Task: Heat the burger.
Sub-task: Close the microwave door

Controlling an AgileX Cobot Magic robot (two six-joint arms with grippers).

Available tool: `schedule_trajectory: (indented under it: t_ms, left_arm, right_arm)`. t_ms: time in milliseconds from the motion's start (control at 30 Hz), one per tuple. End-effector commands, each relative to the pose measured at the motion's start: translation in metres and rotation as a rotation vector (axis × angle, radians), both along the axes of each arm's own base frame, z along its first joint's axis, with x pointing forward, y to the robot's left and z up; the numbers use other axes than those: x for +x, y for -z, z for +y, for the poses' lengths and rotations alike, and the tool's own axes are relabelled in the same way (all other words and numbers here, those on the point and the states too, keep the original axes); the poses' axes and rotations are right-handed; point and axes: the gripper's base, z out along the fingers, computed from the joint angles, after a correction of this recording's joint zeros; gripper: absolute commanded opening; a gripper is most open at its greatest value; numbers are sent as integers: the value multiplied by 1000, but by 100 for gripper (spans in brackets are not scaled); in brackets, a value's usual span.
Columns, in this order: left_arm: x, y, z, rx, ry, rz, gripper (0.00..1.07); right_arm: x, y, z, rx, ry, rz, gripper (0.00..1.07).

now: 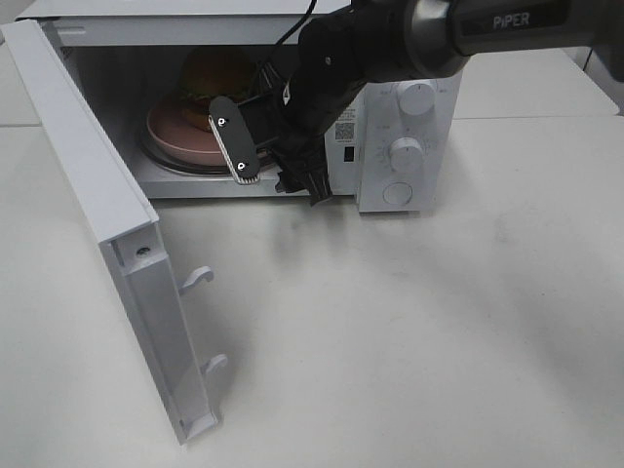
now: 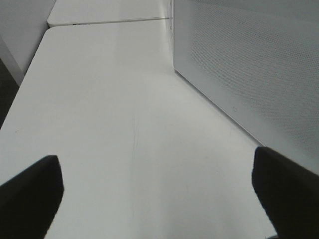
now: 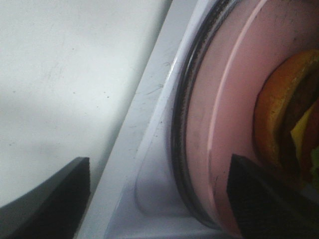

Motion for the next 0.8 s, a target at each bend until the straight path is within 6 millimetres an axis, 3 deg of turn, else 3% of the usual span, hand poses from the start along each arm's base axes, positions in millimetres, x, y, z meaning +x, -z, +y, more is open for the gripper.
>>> schedule_trajectory:
  t_ms: [33,467,800]
  left_arm:
    - [-3,1,0,-3,1,-19,98]
    - [-3,1,0,-3,1,-19,98]
    - [-3,1,0,-3,1,-19,98]
  right_arm:
    - [-13,-6,-8,9,9,8,77]
    - [-51,-17,-34,49,54,26,76]
    - [-99,-23,-68,76,163,113,76]
